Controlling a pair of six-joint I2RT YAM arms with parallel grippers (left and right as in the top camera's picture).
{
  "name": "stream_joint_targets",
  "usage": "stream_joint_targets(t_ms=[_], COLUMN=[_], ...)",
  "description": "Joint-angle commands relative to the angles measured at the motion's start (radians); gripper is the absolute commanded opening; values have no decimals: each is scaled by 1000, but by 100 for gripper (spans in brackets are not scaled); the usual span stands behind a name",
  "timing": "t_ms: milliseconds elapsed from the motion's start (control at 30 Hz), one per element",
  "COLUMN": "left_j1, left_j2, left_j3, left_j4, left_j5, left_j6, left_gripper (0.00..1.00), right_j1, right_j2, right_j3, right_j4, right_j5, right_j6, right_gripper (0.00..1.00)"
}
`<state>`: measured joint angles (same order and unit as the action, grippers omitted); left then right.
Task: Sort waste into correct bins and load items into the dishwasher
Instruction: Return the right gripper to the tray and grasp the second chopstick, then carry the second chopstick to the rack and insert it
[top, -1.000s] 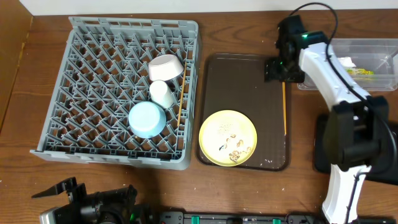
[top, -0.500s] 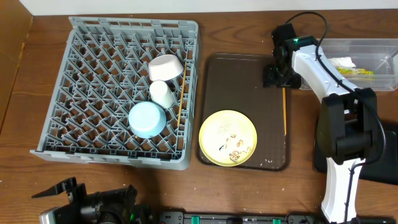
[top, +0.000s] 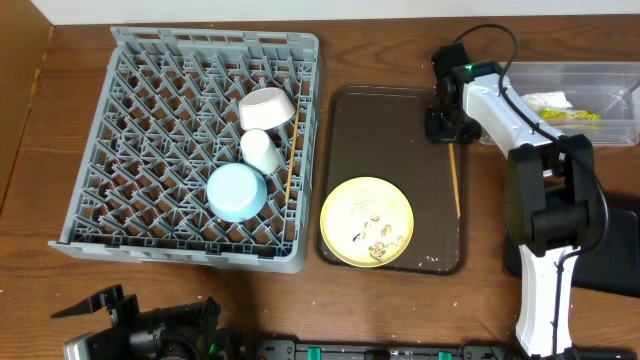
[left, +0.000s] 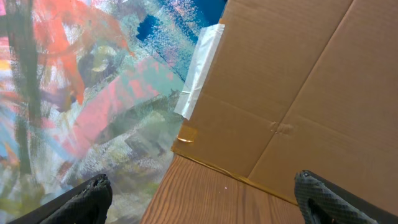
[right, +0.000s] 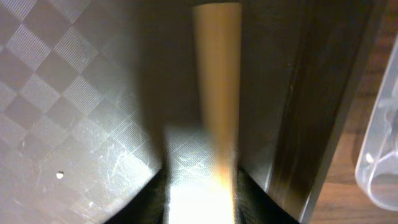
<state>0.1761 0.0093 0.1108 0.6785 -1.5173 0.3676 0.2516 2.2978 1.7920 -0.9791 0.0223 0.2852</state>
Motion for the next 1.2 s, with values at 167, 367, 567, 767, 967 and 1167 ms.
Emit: stream_joint_targets(t_ms=[167,367,567,767,967,1167], left_j1=[2,2,2,2,2,2], left_j2=[-5,-5,-5,-5,-5,-5], left_j3=[17,17,17,17,17,17], left_j4=[5,5,5,4,4,4], left_j5=[-52,-51,-51,-51,-51,-52], left_j6=[5,5,5,5,5,5], left_gripper=[95,95,95,95,95,95], right_j1=[11,10,37,162,327,446], right_j2=[66,-26,-87,-80,-78,-78], right_j3=[-10,92,278,289,289,289], right_j4=[-24,-61,27,238,466,490], right_j5=[-124,-295,-547,-547,-495,-266], right_j6=[11,18,181,420,604,649], right_gripper=[1,1,1,1,1,1])
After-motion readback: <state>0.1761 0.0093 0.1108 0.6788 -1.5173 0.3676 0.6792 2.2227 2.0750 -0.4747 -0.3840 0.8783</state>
